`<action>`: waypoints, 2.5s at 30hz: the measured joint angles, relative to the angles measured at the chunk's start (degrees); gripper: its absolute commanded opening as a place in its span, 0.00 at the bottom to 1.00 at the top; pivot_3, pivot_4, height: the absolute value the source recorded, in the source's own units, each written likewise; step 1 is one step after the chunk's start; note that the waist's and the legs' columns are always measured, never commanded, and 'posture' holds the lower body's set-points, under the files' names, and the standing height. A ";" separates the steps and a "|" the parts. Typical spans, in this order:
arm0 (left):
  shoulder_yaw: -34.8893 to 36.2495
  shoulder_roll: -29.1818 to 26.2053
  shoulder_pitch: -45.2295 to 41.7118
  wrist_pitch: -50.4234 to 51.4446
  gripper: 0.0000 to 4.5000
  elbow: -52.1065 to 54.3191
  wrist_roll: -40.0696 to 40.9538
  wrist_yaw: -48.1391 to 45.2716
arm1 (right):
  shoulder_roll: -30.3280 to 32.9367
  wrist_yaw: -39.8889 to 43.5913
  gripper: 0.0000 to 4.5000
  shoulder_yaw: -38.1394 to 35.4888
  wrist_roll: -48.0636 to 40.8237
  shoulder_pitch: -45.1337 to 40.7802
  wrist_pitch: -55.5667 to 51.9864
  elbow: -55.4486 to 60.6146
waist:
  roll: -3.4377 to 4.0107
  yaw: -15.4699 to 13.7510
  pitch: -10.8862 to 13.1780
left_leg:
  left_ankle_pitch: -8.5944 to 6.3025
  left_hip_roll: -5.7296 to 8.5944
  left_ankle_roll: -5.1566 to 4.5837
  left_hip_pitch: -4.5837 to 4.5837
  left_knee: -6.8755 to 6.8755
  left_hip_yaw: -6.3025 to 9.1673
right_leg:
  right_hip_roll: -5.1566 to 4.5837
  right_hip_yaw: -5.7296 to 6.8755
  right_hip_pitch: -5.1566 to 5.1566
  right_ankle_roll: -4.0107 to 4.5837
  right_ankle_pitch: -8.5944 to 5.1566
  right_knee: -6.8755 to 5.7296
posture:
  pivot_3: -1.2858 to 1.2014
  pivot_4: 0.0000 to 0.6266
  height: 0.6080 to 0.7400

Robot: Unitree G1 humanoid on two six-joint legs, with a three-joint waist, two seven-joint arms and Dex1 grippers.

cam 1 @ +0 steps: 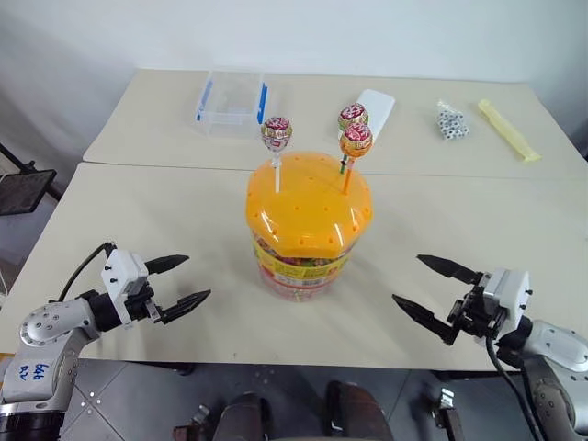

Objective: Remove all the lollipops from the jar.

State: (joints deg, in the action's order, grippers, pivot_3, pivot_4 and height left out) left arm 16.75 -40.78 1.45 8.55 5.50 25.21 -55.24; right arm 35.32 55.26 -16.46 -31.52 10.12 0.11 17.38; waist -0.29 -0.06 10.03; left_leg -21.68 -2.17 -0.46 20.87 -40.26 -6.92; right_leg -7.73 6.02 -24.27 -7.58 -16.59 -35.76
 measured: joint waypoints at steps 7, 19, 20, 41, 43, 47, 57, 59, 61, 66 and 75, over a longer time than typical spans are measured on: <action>-1.84 -2.58 -8.61 1.25 1.00 -4.50 0.43 -3.24 | 4.22 0.68 0.99 -5.93 -7.59 1.68 -7.03 1.19 | -0.01 -0.63 0.00 | 0.00 0.01 0.00 0.01 -0.05 -0.02 | 0.00 -0.01 0.01 0.00 0.00 0.00 | 0.52 0.24 1.00; -4.26 -7.43 -38.09 25.15 1.00 -12.91 19.54 -23.06 | 6.72 -0.77 0.99 -22.64 -33.16 1.92 -14.38 19.11 | -0.04 -1.65 -0.01 | -0.01 0.00 0.00 0.26 -0.48 0.11 | 0.08 0.06 0.00 -0.02 0.01 -0.09 | 0.52 0.24 1.00; -4.68 -6.11 -41.02 26.39 1.00 -13.04 20.48 -23.36 | 7.09 -0.43 0.99 -22.76 -34.48 2.14 -14.93 20.66 | -0.07 -1.60 0.00 | -0.01 0.00 -0.02 0.27 -0.53 0.14 | 0.08 0.07 0.03 -0.03 0.01 -0.09 | 0.52 0.24 1.00; -13.84 10.38 -53.47 28.48 0.26 -11.94 18.60 -17.78 | 5.80 -3.81 1.00 -23.79 -36.24 3.62 -15.71 23.40 | -0.12 -1.47 0.01 | -0.06 0.00 -0.07 0.29 -0.72 0.20 | 0.08 0.04 0.11 -0.04 0.02 -0.08 | 0.52 0.24 1.00; -13.79 10.38 -53.52 29.10 0.12 -11.94 18.82 -18.02 | 5.11 -4.88 1.00 -23.79 -36.70 3.48 -15.68 24.27 | -0.12 -1.47 0.01 | -0.06 0.00 -0.07 0.29 -0.72 0.21 | 0.08 0.04 0.11 -0.04 0.02 -0.09 | 0.52 0.24 1.00; -13.64 10.23 -53.52 30.11 0.01 -11.96 19.44 -19.40 | 4.48 -6.24 1.00 -23.46 -38.51 2.52 -15.63 25.58 | -0.13 -1.46 0.01 | -0.06 0.00 -0.07 0.30 -0.74 0.21 | 0.08 0.04 0.13 -0.04 0.02 -0.08 | 0.52 0.24 1.00; -4.68 13.23 -60.33 36.02 0.01 -18.05 27.59 -14.98 | 3.00 -7.99 1.00 -15.51 -40.93 -2.30 -15.68 26.67 | -0.14 -1.39 0.02 | -0.06 0.01 -0.08 0.34 -0.76 0.33 | 0.08 0.06 0.15 -0.04 0.02 -0.06 | 0.52 0.24 1.00; -1.67 13.13 -61.70 36.30 0.01 -20.26 28.63 -11.72 | 3.51 -6.91 1.00 -15.03 -40.05 -3.24 -15.70 25.98 | -0.14 -1.36 0.02 | -0.06 0.00 -0.08 0.32 -0.75 0.33 | 0.08 0.06 0.15 -0.04 0.02 -0.08 | 0.52 0.24 1.00; 0.74 12.40 -62.50 35.97 0.01 -22.95 28.59 -8.80 | 4.79 -5.35 1.00 -15.00 -38.89 -4.25 -15.70 24.73 | -0.14 -1.25 0.02 | -0.06 0.00 -0.08 0.29 -0.74 0.30 | 0.09 0.05 0.15 -0.04 0.02 -0.08 | 0.52 0.24 1.00; -1.45 -1.17 -59.55 32.24 0.01 -29.77 18.53 -6.77 | 9.30 0.84 1.00 -14.11 -35.11 -6.73 -16.63 19.81 | -0.14 -0.66 0.02 | -0.06 0.00 -0.08 0.21 -0.60 0.25 | 0.13 0.06 0.14 -0.04 0.02 -0.07 | 0.52 0.24 1.00; -8.88 -27.52 -26.33 37.40 0.01 -25.39 -0.90 -5.28 | 11.75 13.03 1.00 -11.23 -25.67 -6.10 -15.58 14.15 | -0.49 -0.72 0.14 | -0.13 -0.01 -0.02 0.29 -0.43 0.17 | 0.09 0.06 -0.05 -0.04 0.01 -0.05 | 0.52 0.24 1.00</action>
State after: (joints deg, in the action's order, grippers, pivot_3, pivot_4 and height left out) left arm 7.86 -68.30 -24.89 45.95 -19.90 24.31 -60.52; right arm 47.07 68.29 -27.69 -57.19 4.02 -15.47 31.53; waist -0.77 -0.77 10.17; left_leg -21.82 -2.19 -0.48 21.16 -40.69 -6.76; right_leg -7.65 6.08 -24.32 -7.62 -16.57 -35.81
